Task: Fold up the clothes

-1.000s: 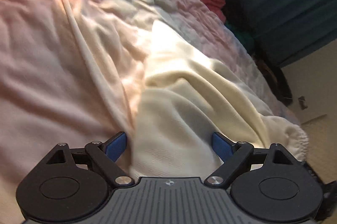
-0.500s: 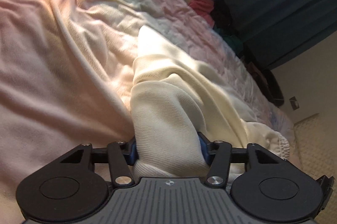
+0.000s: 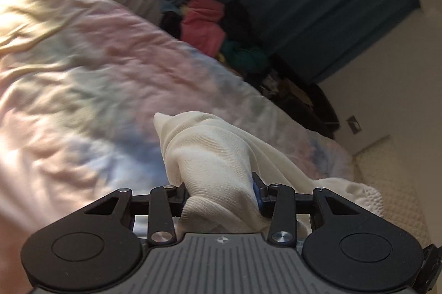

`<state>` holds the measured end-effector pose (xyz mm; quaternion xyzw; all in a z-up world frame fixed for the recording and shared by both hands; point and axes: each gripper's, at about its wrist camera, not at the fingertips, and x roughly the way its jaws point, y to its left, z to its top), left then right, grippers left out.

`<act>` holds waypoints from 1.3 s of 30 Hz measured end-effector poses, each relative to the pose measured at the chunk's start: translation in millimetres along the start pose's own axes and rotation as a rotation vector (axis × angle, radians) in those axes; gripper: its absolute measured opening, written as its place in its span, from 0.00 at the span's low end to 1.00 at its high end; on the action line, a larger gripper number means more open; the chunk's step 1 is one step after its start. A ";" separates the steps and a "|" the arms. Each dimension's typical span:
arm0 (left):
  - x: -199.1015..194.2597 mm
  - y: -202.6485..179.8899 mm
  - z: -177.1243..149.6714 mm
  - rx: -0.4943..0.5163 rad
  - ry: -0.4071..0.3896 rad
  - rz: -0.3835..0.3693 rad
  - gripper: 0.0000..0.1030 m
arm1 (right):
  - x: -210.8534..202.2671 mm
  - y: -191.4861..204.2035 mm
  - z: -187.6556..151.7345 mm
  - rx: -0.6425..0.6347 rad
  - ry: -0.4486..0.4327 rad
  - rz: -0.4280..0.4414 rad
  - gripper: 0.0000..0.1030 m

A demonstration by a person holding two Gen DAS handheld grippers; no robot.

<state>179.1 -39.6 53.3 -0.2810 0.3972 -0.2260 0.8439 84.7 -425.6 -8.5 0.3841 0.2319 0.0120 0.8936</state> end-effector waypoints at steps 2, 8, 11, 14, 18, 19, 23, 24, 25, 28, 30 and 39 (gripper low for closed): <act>39.2 -44.3 9.7 0.037 0.012 -0.040 0.40 | -7.4 -20.8 38.4 0.038 -0.039 -0.019 0.37; 170.9 -162.2 22.7 0.089 0.047 -0.146 0.40 | -21.8 -86.5 161.0 0.085 -0.178 -0.114 0.37; 234.9 -213.2 21.5 0.112 0.067 -0.180 0.40 | -21.5 -121.1 202.7 0.083 -0.246 -0.183 0.37; 284.1 -238.4 8.7 0.185 0.090 -0.173 0.40 | -10.5 -161.8 221.5 0.090 -0.268 -0.232 0.37; 343.0 -225.6 -15.1 0.255 0.160 -0.150 0.41 | 21.1 -224.9 207.3 0.169 -0.242 -0.246 0.37; 354.5 -215.5 -22.4 0.265 0.177 -0.140 0.41 | 30.2 -238.0 198.6 0.178 -0.222 -0.259 0.37; 376.3 -171.4 -51.5 0.305 0.246 -0.102 0.41 | 54.7 -265.4 154.5 0.122 -0.141 -0.296 0.37; 378.8 -159.9 -58.8 0.314 0.263 -0.092 0.41 | 56.7 -267.2 145.6 0.096 -0.122 -0.304 0.37; 381.2 -148.4 -66.0 0.324 0.279 -0.083 0.41 | 58.3 -268.9 136.8 0.071 -0.103 -0.312 0.37; 380.8 -128.9 -83.2 0.363 0.291 -0.074 0.43 | 54.5 -278.0 105.2 0.061 -0.049 -0.340 0.37; 376.6 -123.8 -92.3 0.395 0.279 -0.076 0.49 | 50.5 -285.8 81.7 0.091 -0.048 -0.344 0.40; 290.3 -152.8 -90.7 0.554 0.213 0.001 0.63 | 14.7 -244.2 72.1 0.044 -0.073 -0.494 0.47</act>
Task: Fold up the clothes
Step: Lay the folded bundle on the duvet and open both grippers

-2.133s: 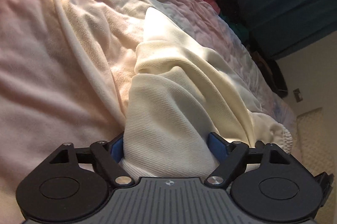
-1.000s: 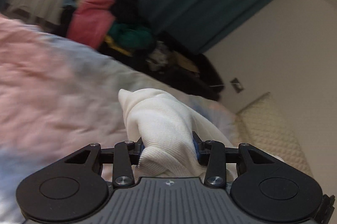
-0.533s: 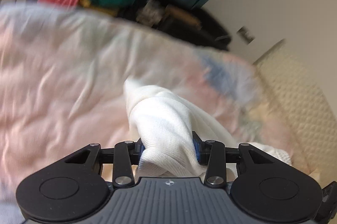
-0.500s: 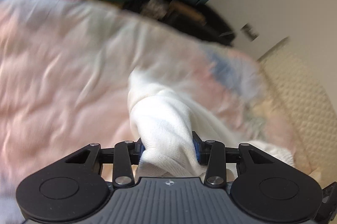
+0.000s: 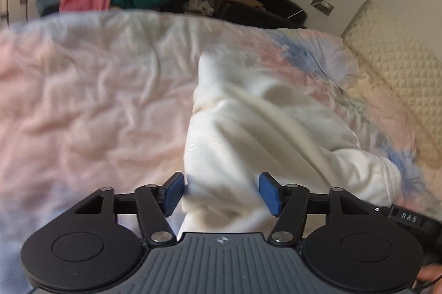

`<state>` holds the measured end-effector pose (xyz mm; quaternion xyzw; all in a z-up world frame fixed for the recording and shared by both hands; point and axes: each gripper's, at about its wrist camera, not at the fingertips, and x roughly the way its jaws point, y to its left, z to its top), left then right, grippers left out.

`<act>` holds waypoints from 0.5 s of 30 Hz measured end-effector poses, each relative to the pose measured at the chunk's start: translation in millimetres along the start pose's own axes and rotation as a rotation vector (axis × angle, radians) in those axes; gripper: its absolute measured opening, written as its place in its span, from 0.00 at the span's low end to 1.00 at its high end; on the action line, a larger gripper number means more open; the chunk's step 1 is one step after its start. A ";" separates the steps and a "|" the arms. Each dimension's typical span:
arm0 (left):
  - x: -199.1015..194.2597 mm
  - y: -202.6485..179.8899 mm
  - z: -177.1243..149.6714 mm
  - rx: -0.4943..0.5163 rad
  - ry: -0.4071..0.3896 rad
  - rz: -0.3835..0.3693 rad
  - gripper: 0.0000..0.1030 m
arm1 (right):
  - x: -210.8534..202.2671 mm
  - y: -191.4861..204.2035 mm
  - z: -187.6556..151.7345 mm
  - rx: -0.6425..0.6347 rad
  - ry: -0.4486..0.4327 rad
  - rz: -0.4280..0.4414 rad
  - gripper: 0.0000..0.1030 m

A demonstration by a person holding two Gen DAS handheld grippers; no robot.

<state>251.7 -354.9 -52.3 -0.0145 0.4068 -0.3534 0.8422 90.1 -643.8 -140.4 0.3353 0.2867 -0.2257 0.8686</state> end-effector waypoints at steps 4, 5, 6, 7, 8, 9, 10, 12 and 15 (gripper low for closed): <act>-70.4 -26.5 3.4 0.089 -0.070 0.024 0.73 | -55.1 22.6 9.2 -0.100 -0.065 -0.032 0.47; -87.7 -33.6 4.2 0.111 -0.091 0.028 0.75 | -70.4 27.8 11.6 -0.118 -0.082 -0.026 0.47; -105.1 -41.3 4.8 0.133 -0.116 0.032 0.78 | -85.8 33.0 14.0 -0.136 -0.100 -0.020 0.47; -122.5 -49.3 5.3 0.155 -0.142 0.036 0.79 | -101.2 38.2 16.4 -0.154 -0.117 -0.013 0.47; -140.2 -56.3 4.9 0.166 -0.165 0.036 0.80 | -117.2 43.2 18.0 -0.166 -0.137 -0.002 0.47; -157.9 -62.9 4.0 0.172 -0.186 0.035 0.85 | -133.2 48.1 19.5 -0.177 -0.157 0.009 0.47; -175.6 -69.4 3.2 0.178 -0.207 0.034 0.90 | -149.4 52.5 19.7 -0.187 -0.171 0.019 0.47; -209.7 -81.6 0.3 0.190 -0.243 0.032 0.96 | -181.8 61.1 19.7 -0.205 -0.198 0.036 0.47; -254.1 -95.2 -8.7 0.213 -0.280 0.034 1.00 | -220.2 77.4 14.4 -0.258 -0.220 0.049 0.54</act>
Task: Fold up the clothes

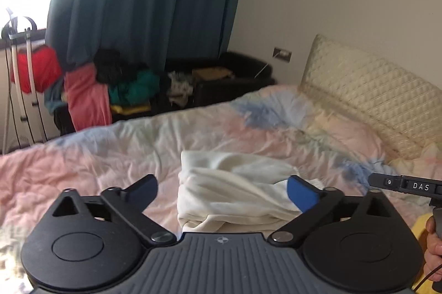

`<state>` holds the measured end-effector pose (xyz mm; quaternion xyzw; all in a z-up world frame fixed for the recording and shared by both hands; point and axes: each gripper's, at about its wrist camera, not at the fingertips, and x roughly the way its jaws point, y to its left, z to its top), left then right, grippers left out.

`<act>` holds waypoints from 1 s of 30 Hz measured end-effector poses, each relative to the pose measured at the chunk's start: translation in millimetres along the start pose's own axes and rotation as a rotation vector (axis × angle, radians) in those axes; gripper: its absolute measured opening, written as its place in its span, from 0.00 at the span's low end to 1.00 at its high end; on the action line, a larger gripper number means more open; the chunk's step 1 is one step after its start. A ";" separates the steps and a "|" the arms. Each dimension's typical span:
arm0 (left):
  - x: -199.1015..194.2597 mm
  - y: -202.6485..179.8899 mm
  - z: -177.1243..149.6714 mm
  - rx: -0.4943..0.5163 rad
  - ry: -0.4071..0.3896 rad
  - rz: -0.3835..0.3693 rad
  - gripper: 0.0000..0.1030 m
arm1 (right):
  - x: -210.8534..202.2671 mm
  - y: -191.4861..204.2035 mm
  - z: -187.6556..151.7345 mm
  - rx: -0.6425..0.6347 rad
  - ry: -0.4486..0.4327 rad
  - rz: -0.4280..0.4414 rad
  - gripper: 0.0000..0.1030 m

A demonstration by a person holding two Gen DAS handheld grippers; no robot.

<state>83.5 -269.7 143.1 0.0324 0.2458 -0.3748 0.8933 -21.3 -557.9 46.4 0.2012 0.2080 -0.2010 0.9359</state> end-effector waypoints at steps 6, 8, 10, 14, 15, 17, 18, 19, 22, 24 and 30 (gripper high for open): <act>-84.0 -18.8 -3.0 0.046 -0.075 0.021 1.00 | -67.5 33.2 -6.0 -0.071 -0.061 0.082 0.83; -107.2 -22.7 -10.6 0.061 -0.100 0.040 1.00 | -84.7 44.4 -14.8 -0.095 -0.078 0.094 0.83; -126.6 -25.9 -20.5 0.078 -0.123 0.070 1.00 | -98.8 54.2 -28.2 -0.104 -0.109 0.095 0.83; -156.4 -25.1 -46.7 0.080 -0.137 0.122 1.00 | -110.2 76.6 -61.3 -0.165 -0.138 0.075 0.83; -162.2 -23.8 -53.6 0.077 -0.138 0.131 1.00 | -112.9 82.3 -69.6 -0.180 -0.144 0.069 0.83; -169.3 -19.9 -67.6 0.069 -0.137 0.144 1.00 | -117.0 91.1 -85.0 -0.196 -0.157 0.062 0.83; -171.1 -17.9 -74.4 0.067 -0.137 0.150 1.00 | -117.5 93.5 -91.6 -0.193 -0.161 0.064 0.83; -172.9 -16.0 -81.3 0.065 -0.138 0.156 1.00 | -117.3 95.5 -97.2 -0.191 -0.165 0.064 0.83; -172.3 -8.5 -99.2 0.050 -0.131 0.165 1.00 | -114.8 100.8 -113.1 -0.186 -0.178 0.057 0.83; -169.9 -4.8 -109.7 0.034 -0.134 0.165 1.00 | -111.1 103.3 -123.1 -0.186 -0.184 0.053 0.83; -160.4 -0.4 -133.7 0.037 -0.145 0.165 1.00 | -93.3 108.8 -150.1 -0.212 -0.190 0.018 0.83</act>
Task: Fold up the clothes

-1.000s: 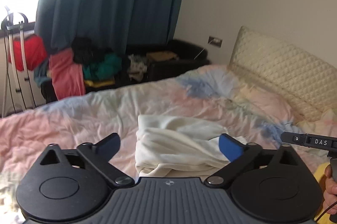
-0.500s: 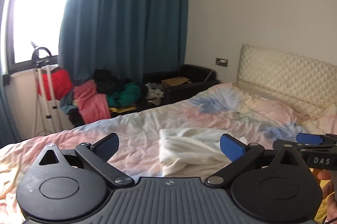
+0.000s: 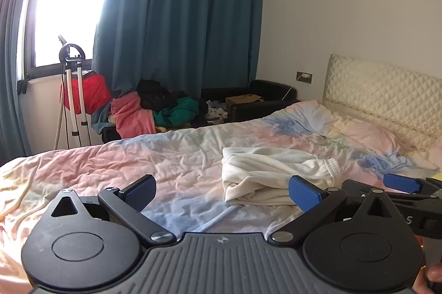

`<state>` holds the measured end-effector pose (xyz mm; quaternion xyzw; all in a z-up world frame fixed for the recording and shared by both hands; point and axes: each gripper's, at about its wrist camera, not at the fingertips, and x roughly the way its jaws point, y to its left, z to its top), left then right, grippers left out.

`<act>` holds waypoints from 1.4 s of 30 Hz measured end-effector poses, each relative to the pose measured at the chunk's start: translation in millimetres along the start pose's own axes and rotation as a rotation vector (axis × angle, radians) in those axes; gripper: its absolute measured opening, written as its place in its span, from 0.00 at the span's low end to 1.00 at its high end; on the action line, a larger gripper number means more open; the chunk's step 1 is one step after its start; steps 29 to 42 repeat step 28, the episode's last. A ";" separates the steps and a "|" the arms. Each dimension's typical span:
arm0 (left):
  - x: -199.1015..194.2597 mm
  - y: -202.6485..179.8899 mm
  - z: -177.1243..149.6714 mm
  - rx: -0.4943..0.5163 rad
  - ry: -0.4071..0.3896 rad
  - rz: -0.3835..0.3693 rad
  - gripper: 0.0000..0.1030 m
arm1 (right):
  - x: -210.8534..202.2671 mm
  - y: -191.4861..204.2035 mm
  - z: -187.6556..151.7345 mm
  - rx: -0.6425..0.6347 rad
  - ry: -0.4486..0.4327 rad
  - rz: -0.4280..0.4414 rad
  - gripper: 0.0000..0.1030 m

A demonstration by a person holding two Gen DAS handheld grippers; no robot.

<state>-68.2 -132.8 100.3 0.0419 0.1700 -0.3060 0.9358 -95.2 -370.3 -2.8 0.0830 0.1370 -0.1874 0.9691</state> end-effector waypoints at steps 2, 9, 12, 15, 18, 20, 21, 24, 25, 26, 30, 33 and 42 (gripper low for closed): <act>2.1 -0.6 -5.2 0.007 -0.006 -0.001 1.00 | 5.0 -0.7 -6.7 0.004 0.009 -0.016 0.83; 18.3 -0.7 -13.5 -0.004 0.001 -0.015 1.00 | 14.0 3.4 -16.6 -0.004 -0.006 -0.058 0.83; 23.2 1.1 -17.0 -0.016 0.010 -0.006 1.00 | 16.8 7.0 -20.5 -0.023 -0.015 -0.066 0.83; 29.1 3.9 -19.2 -0.033 0.027 -0.003 1.00 | 19.0 6.5 -20.6 -0.025 -0.007 -0.058 0.83; 33.0 3.5 -20.1 -0.029 0.032 0.007 1.00 | 19.8 4.6 -21.0 -0.017 -0.005 -0.065 0.83; 34.5 3.3 -20.5 -0.026 0.033 0.008 1.00 | 20.4 3.7 -21.0 -0.013 0.003 -0.066 0.83; 35.0 3.2 -20.8 -0.026 0.034 0.009 1.00 | 20.7 3.2 -21.0 -0.011 0.007 -0.066 0.83; 36.3 2.9 -21.4 -0.025 0.037 0.009 1.00 | 21.9 3.8 -21.2 -0.015 0.021 -0.072 0.83; 36.3 2.6 -21.6 -0.024 0.037 0.009 1.00 | 22.0 4.5 -21.5 -0.018 0.023 -0.073 0.83; 36.2 2.1 -21.9 -0.023 0.037 0.010 1.00 | 22.0 5.3 -21.7 -0.022 0.024 -0.074 0.83; 35.8 1.2 -22.4 -0.020 0.037 0.011 1.00 | 20.8 6.5 -22.4 -0.027 0.021 -0.077 0.83; 35.8 1.2 -22.4 -0.020 0.037 0.011 1.00 | 20.8 6.5 -22.4 -0.027 0.021 -0.077 0.83; 35.8 1.2 -22.4 -0.020 0.037 0.011 1.00 | 20.8 6.5 -22.4 -0.027 0.021 -0.077 0.83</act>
